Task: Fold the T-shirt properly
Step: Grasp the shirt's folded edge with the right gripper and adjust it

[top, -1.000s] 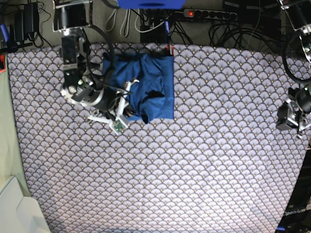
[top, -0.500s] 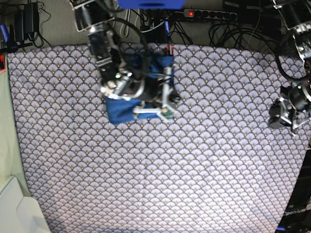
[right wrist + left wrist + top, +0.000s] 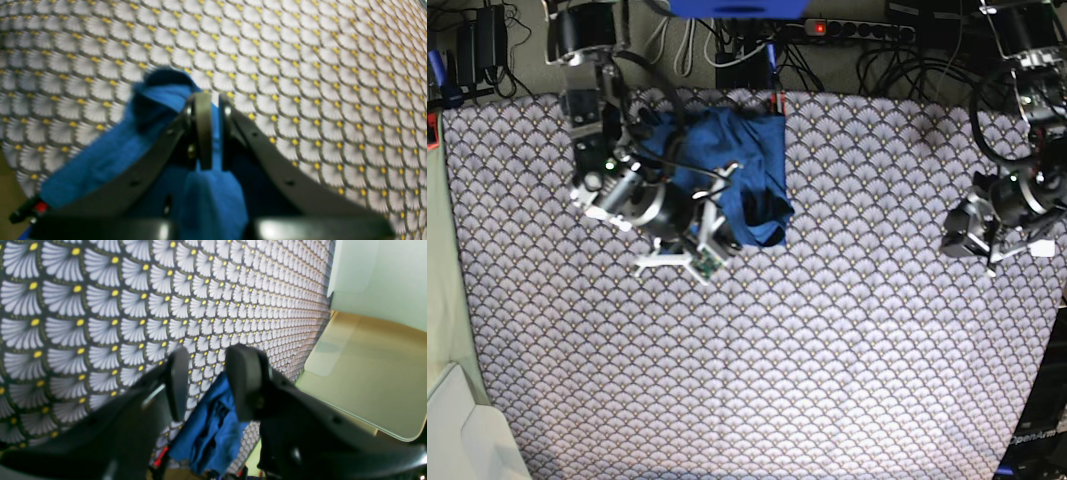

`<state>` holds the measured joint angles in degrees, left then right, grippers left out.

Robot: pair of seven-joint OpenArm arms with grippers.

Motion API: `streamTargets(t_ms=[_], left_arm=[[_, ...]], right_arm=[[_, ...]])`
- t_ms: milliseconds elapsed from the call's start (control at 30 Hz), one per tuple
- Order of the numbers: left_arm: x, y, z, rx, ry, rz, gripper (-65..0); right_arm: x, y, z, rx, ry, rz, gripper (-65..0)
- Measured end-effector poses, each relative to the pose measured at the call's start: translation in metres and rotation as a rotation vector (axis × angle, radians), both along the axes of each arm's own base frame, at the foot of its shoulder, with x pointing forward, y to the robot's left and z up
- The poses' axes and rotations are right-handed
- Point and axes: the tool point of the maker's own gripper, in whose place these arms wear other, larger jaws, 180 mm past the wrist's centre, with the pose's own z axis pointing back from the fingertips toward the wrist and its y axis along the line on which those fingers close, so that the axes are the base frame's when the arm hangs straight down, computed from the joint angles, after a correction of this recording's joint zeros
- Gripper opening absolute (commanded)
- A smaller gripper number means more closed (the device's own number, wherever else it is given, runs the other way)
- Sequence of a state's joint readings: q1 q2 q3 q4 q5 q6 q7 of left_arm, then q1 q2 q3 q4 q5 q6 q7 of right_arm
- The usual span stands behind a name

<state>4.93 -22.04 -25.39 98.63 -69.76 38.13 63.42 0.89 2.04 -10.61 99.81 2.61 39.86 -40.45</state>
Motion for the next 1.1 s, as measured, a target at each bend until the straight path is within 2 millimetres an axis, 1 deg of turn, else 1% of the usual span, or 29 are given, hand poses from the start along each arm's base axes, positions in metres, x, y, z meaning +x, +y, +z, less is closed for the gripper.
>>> streamTargets(t_ms=[67, 133, 200, 300, 400, 467, 533, 633, 700, 767, 867, 933, 1000, 1100], left_arm=[[-0.002, -0.014, -0.005, -0.026, 0.014, -0.029, -42.1], [-0.004, -0.018, -0.007, -0.026, 0.019, -0.038, -42.1], [-0.004, -0.018, -0.007, -0.022, 0.021, -0.041, -42.1], [-0.005, -0.018, -0.008, -0.023, 0.025, -0.043, -42.1], [-0.014, -0.014, -0.014, -0.015, 0.046, -0.036, -42.3], [-0.014, -0.008, -0.013, -0.015, 0.043, -0.016, -42.4], [-0.015, 0.000, -0.011, -0.006, 0.038, 0.006, -42.4], [-0.020, 0.007, -0.013, -0.010, 0.045, 0.033, -42.4], [-0.026, 0.011, -0.018, -0.011, 0.062, 0.048, -42.4], [-0.028, 0.013, -0.019, -0.010, 0.065, 0.053, -42.4], [-0.029, 0.013, -0.019, -0.009, 0.067, 0.053, -42.4], [-0.032, 0.013, -0.022, -0.009, 0.076, 0.053, -42.4], [-0.033, 0.012, -0.022, -0.010, 0.079, 0.050, -42.2], [-0.033, 0.013, -0.022, -0.008, 0.078, 0.055, -42.1]], right_arm=[[-0.004, -0.010, -0.006, 0.001, 0.021, -0.031, -62.4], [-0.015, -0.016, -0.019, -0.018, 0.068, -0.046, -62.4], [-0.023, -0.015, -0.027, -0.022, 0.092, -0.043, -62.4], [-0.031, -0.001, -0.029, 0.008, 0.111, -0.027, -62.4], [-0.036, 0.021, -0.026, 0.057, 0.112, 0.016, -62.4], [-0.037, 0.029, -0.035, 0.051, 0.139, 0.042, -62.4], [-0.033, 0.033, -0.044, 0.046, 0.154, 0.058, -62.4], [-0.018, 0.037, -0.045, 0.071, 0.144, 0.064, -62.4], [-0.009, 0.041, -0.051, 0.080, 0.161, 0.057, -62.4], [-0.002, 0.046, -0.056, 0.082, 0.181, 0.058, -62.4], [0.006, 0.056, -0.056, 0.106, 0.194, 0.063, -62.4], [0.007, 0.062, -0.057, 0.114, 0.201, 0.066, -62.4], [0.004, 0.065, -0.060, 0.120, 0.214, 0.067, -62.4], [-0.007, 0.069, -0.070, 0.103, 0.247, 0.085, -62.6]])
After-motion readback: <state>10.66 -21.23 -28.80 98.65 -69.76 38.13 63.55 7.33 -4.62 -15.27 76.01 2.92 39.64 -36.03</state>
